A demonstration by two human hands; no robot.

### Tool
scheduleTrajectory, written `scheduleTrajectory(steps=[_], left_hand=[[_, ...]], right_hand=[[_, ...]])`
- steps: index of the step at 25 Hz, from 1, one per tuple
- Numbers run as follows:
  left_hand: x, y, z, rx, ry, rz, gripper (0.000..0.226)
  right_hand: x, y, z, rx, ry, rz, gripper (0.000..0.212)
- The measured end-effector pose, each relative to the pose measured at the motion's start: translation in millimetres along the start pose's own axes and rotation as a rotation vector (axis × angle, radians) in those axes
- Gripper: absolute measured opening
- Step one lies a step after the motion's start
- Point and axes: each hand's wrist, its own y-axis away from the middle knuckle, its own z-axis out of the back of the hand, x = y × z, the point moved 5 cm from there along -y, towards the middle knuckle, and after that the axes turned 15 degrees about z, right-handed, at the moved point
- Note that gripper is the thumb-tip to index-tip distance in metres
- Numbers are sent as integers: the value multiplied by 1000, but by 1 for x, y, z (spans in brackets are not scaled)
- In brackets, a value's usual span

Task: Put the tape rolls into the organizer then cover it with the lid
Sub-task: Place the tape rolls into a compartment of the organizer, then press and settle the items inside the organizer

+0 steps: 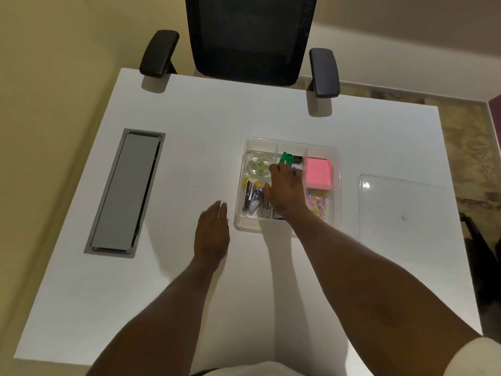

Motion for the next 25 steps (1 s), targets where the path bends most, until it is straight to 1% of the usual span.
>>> scheduleTrajectory(steps=[3, 5, 9, 11, 14, 17, 21, 25], left_hand=[[-20, -35, 32, -95, 23, -34, 48], [-41, -56, 49, -111, 21, -81, 48], [-76, -90, 70, -113, 22, -91, 49], [-89, -101, 71, -91, 24, -92, 50], [-100, -112, 66, -64, -36, -81, 51], [-107, -122, 59, -23, -45, -54, 47], [-114, -134, 49, 42, -16, 53, 44], [-122, -140, 37, 100, 2, 118, 47]], right_hand=[[-4, -3, -1, 14, -64, 7, 44], [-7, -8, 1, 8, -84, 16, 44], [-13, -22, 1, -5, -70, 30, 43], [-16, -28, -1, 4, -38, 33, 44], [-19, -37, -3, 14, -4, 42, 42], [-17, -44, -6, 50, 24, 79, 41], [-17, -48, -16, 116, 58, 82, 43], [-20, -50, -21, 148, 53, 98, 53]])
